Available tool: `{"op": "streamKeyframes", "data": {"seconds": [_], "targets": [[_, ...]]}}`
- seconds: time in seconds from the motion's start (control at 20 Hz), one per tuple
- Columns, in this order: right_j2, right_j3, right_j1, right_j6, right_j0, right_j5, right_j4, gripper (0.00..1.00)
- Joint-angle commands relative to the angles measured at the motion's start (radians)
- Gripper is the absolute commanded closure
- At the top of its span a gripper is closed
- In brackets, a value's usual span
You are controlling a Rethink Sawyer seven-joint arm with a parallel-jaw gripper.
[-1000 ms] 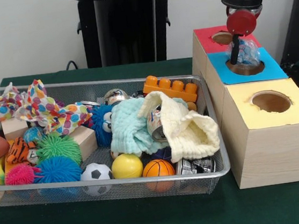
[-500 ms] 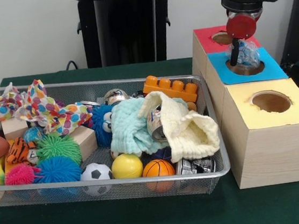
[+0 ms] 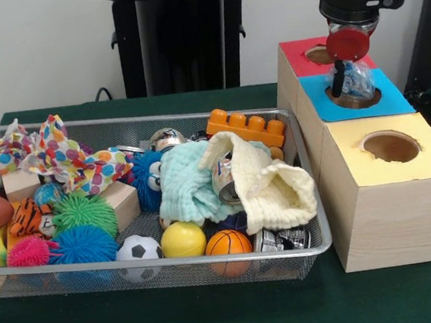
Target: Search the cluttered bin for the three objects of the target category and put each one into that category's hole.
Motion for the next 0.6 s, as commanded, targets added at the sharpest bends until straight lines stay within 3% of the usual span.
{"op": "streamKeyframes", "data": {"seconds": [0.05,0.6], "targets": [[0.083,-0.149,0.181,0.210,-0.053,-0.239,0.064,1.00],[0.055,-0.191,0.200,0.226,-0.047,-0.195,0.068,1.00]]}}
